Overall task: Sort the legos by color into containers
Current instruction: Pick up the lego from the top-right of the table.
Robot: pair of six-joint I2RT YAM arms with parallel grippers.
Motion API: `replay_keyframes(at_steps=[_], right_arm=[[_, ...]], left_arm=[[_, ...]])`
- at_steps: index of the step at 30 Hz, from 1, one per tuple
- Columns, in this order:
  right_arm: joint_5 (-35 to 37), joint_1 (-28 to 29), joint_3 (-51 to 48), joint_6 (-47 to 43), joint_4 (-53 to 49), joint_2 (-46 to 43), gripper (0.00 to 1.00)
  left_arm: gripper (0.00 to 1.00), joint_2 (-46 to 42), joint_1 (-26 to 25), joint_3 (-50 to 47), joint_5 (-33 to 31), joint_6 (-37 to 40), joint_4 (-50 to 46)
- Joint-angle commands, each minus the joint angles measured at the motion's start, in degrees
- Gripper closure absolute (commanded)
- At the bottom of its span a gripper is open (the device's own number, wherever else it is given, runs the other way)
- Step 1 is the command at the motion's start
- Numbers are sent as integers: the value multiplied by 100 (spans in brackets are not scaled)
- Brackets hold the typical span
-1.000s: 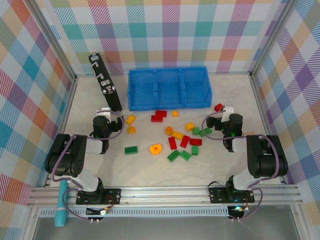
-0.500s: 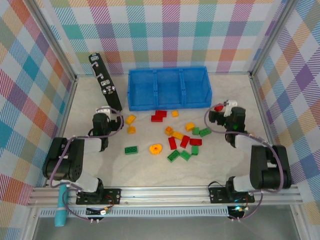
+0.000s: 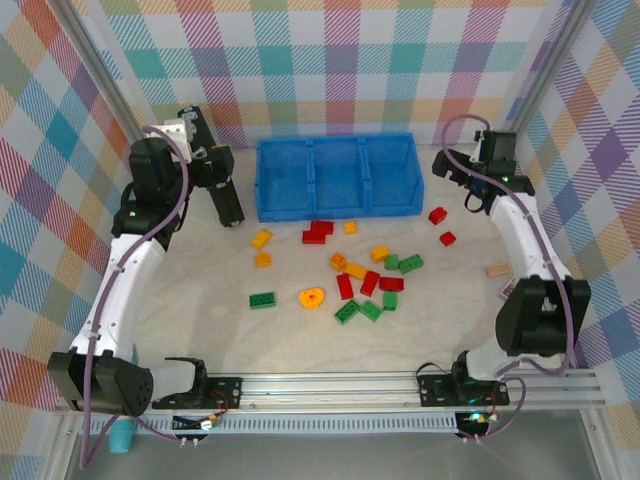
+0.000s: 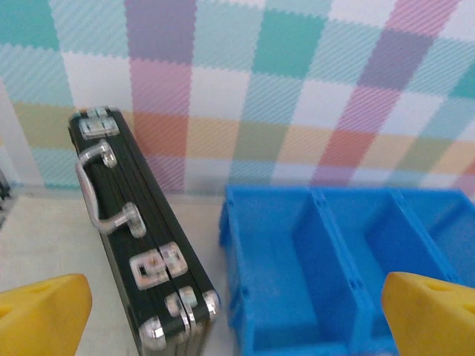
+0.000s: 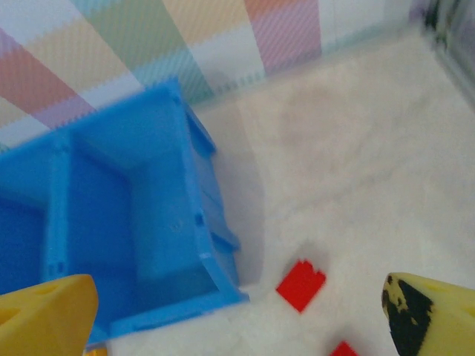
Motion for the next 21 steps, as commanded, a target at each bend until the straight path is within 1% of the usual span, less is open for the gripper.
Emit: replay_keyframes(at_steps=[1,5,11,17,21], right_arm=[[-190,-166,165,870,-952,512,4],[-320,-252,145,1402,-861,1044,7],[-451,-256,266,1870,-660,1834,12],[-288,-249,537,2074,-676,2458,16],[-375,-252,718,2113,-657,2767,19]], left_arm=[[0,-179,-63,342,473,126,-1649],[0,-517,-83,373,418,242,-2130],[0,-862,-85,213,222,399,-2547],[0,-1020,-86,58,183,389,-2672],[0,-1039,-82,-15,157,389,-2655]])
